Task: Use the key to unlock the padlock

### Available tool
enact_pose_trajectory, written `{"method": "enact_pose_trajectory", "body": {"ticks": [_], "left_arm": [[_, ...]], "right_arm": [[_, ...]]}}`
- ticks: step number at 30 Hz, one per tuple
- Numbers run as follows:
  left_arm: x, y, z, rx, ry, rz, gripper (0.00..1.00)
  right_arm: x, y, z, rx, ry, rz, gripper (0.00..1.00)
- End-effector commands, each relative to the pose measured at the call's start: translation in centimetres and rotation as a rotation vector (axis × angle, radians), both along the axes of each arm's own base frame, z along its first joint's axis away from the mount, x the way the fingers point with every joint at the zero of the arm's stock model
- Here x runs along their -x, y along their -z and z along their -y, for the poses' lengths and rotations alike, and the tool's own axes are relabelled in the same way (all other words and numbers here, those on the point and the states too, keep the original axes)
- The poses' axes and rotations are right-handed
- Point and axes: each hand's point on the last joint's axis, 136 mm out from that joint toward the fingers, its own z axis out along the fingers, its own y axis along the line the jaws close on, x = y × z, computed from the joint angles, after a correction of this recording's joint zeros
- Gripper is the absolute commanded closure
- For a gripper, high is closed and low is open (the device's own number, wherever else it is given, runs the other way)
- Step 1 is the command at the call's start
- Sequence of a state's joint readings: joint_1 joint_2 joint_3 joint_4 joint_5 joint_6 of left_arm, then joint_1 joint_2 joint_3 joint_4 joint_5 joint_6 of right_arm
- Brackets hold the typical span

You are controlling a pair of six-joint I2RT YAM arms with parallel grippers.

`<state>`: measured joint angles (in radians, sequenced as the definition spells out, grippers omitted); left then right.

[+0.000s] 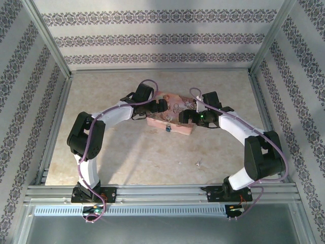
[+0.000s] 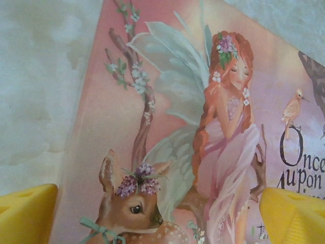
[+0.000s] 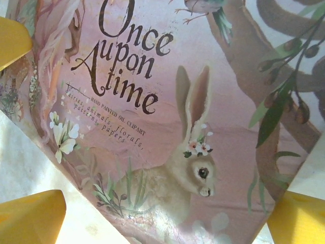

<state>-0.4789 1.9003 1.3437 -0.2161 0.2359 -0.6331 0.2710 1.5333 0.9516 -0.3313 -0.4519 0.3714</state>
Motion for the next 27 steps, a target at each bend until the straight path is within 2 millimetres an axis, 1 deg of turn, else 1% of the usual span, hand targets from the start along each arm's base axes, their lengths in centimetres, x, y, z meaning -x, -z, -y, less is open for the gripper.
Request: {"method": "enact_pose_trajectory", "body": {"ticks": [1, 5, 8, 11, 14, 18, 21, 24, 27], "left_arm": [[0.5, -3.1, 2.4, 0.122, 0.075, 0.043, 0.01], [0.3, -3.3, 1.5, 0.123, 0.059, 0.042, 0.01], [0.2, -3.9, 0.3, 0.115, 0.033, 0.055, 0.01], [0.5, -5.3, -1.3, 0.108, 0.005, 0.083, 0.01], [1.2, -7.1, -3.3, 0.082, -0.017, 0.125, 0.01], [2.9, -9.1, -5.3, 0.039, -0.027, 0.177, 0.01], [4.6, -10.0, -6.3, 0.04, -0.032, 0.215, 0.01], [6.3, -10.3, -7.3, 0.049, -0.052, 0.249, 0.01], [7.8, -9.9, -8.6, 0.052, -0.09, 0.273, 0.01]], "right_arm": [[0.4, -0.9, -1.6, -0.032, -0.035, 0.039, 0.02], [0.1, -1.2, -0.2, 0.024, 0.007, 0.072, 0.01], [0.2, -1.9, 1.3, 0.068, 0.045, 0.099, 0.01], [0.7, -2.9, 3.3, 0.134, 0.088, 0.119, 0.02], [1.8, -4.1, 5.0, 0.167, 0.115, 0.132, 0.01], [4.3, -5.3, 6.5, 0.207, 0.142, 0.122, 0.02], [6.5, -5.6, 7.5, 0.227, 0.18, 0.064, 0.03], [8.9, -5.4, 7.9, 0.222, 0.203, -0.007, 0.1], [11.0, -4.7, 7.9, 0.218, 0.214, -0.071, 0.17]]}}
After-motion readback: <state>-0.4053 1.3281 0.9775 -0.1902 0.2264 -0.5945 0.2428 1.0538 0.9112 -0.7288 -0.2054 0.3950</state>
